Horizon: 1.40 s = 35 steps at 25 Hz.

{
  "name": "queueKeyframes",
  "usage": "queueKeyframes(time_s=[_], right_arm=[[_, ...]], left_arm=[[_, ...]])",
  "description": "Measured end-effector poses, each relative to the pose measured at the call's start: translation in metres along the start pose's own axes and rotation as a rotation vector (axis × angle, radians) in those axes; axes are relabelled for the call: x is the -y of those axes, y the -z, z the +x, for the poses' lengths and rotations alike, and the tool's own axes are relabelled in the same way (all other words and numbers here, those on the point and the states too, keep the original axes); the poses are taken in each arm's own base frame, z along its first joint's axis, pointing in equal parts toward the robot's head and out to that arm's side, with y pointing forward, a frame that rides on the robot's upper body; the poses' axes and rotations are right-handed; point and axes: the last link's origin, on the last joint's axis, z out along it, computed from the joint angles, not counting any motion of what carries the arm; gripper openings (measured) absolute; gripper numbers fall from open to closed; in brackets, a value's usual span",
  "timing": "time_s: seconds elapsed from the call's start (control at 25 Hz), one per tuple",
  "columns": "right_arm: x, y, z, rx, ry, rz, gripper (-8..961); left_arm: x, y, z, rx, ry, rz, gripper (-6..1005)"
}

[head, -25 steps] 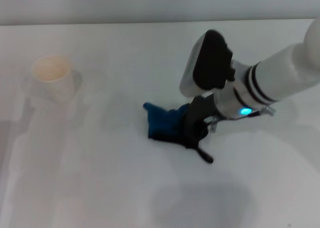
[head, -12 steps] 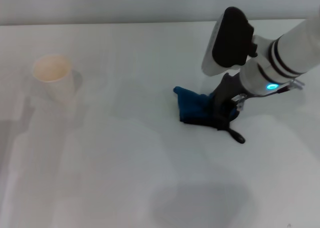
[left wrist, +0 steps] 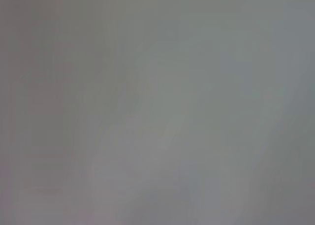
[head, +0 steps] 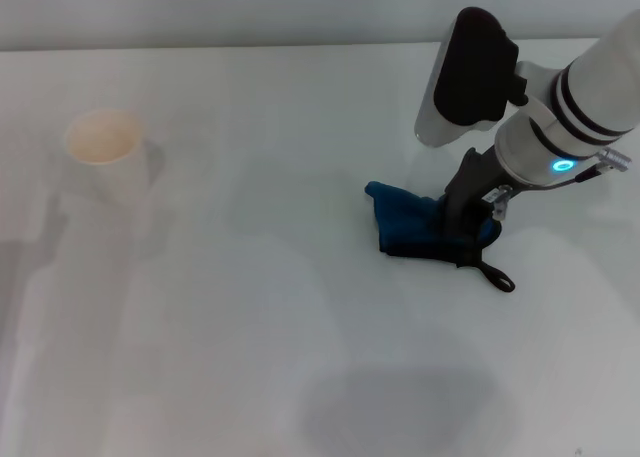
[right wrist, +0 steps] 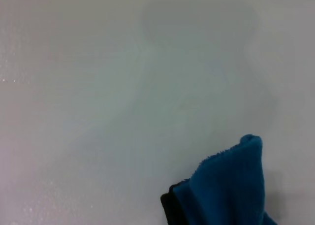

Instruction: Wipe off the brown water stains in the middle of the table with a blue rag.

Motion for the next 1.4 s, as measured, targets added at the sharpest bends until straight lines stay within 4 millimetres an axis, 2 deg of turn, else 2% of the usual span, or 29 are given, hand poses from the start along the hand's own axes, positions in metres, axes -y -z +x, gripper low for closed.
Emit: queueKeyframes(time_s=[0.52,0.72,1.16,1.28,1.4], right_arm=[[-0.011,0.0,-0.007,0.015,-0.015,-0.067,110],[-0.011,0.0,-0.008,0.018,-0.015,-0.067,152],[-0.008,0.0,-0.01,0.045,-0.018,-0.042,414],[-0.004,0.003,-0.013,0.111,-0.048,-0.018,484],[0.007,0.01,-0.012,0.248,-0.154,0.017,637]], left_arm=[[0.0,-0.001,0.0,-0.001,0.0,0.0,879],[-0.001,-0.001,0.0,-0.001,0.002,0.0,880],[-0.001,-0.001,0.0,-0.001,0.002,0.0,880],[-0.001,0.0,0.0,-0.001,0.002,0.0,880],[-0.001,0.0,0.0,-0.002,0.002,0.0,879]])
